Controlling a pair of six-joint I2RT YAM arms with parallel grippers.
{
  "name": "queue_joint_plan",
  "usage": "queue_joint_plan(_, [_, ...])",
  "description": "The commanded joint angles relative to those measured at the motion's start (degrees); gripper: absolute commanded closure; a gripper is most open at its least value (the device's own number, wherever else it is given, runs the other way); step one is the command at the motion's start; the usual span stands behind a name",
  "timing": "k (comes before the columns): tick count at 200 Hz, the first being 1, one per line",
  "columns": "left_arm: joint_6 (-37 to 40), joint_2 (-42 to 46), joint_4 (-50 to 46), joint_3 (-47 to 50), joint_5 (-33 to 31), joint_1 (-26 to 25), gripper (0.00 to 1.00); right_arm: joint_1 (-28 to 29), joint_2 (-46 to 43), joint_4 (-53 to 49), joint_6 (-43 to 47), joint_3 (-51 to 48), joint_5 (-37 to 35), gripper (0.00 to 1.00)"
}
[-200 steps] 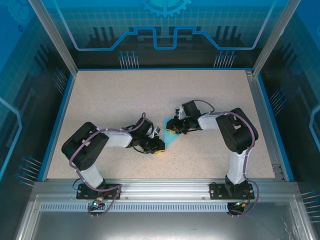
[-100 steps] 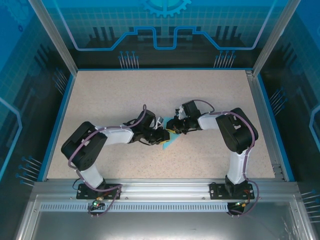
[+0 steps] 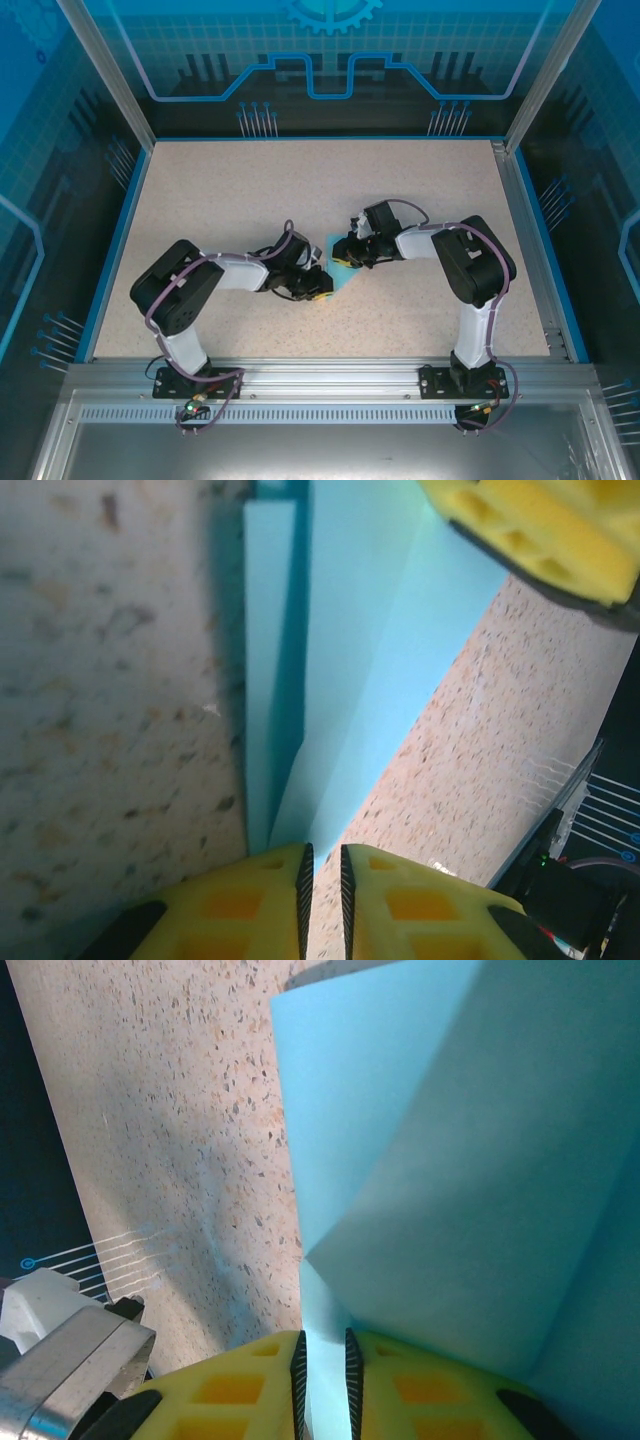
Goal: Fold a paper plane with a square sheet of paper (pick it up from the middle)
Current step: Fourth fold the wing at the center of the table.
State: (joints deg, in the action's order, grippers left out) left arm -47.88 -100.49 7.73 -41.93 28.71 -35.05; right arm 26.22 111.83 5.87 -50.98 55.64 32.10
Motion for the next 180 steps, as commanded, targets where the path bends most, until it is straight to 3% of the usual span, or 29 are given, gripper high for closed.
queue_joint_plan(1, [1.69, 0.86, -9.0, 3.37, -0.85, -0.26, 0.8, 0.61, 5.32, -6.48, 0.98, -1.45, -4.77, 0.79])
queue_joint_plan(36, [0.44, 5.65, -7.34, 5.22, -1.48, -0.23, 0.81, 0.66, 4.99, -7.1, 0.92, -1.38, -4.85, 0.79])
queue_joint_plan(82, [-3.91, 14.6, -5.81, 6.2, -9.63, 0.07, 0.85, 1.12, 3.83, -6.04, -1.3, -2.56, -6.25, 0.79])
queue_joint_plan(180, [-8.1, 0.58, 6.17, -4.45, -5.89, -0.06, 0.84, 1.08, 3.75, -6.53, -0.94, -2.57, -6.36, 0.78])
